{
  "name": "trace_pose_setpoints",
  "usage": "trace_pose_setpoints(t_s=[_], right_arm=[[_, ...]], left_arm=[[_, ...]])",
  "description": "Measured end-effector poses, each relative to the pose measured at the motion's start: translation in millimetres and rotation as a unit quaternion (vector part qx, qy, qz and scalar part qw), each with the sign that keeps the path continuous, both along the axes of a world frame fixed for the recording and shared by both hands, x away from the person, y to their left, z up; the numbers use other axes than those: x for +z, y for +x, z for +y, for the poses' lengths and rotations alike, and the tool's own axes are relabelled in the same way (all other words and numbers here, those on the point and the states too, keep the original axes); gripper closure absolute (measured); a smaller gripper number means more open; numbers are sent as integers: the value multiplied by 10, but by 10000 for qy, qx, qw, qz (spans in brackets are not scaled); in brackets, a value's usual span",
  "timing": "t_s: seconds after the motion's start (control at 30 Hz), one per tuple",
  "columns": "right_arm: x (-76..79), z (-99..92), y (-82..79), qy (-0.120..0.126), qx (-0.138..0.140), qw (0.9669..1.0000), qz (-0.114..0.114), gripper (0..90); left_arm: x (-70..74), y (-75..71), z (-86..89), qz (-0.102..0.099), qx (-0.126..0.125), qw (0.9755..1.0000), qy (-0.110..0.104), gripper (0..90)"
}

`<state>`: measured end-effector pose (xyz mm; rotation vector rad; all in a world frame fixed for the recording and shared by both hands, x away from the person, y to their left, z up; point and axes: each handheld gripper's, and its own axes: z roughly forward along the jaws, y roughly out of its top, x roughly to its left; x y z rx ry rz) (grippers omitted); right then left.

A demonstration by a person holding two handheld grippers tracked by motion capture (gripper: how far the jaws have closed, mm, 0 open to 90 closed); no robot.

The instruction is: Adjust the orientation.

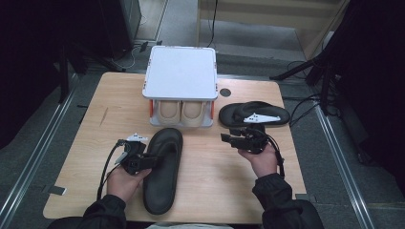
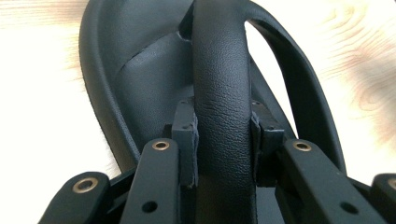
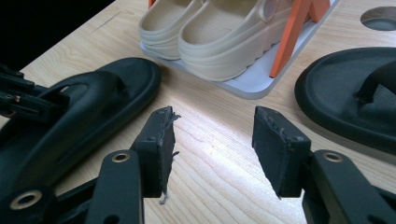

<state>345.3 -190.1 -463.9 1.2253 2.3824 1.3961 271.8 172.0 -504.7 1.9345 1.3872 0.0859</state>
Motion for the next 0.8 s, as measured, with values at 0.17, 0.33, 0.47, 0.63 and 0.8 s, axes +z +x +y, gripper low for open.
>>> trace_pose_setpoints(t_s=[0.17,0.33,0.47,0.63,0.8], right_arm=[[1,-1,-1,3,5,10000,-2,495],[-1,6,-5,6,17,10000,16,495],[-1,4,-4,-2,23,10000,2,495],[2,-6,-1,4,3,10000,-6,494],[15,-48,6,34,-59,10000,-6,494]], left_arm=[[-67,23,-65,66,-61,9999,73,688],[-86,36,-70,71,-68,9999,91,673],[-71,47,-48,63,-82,9999,0,597],[13,15,-64,-98,-177,9997,101,532],[106,-9,-23,-156,-257,9995,29,495]])
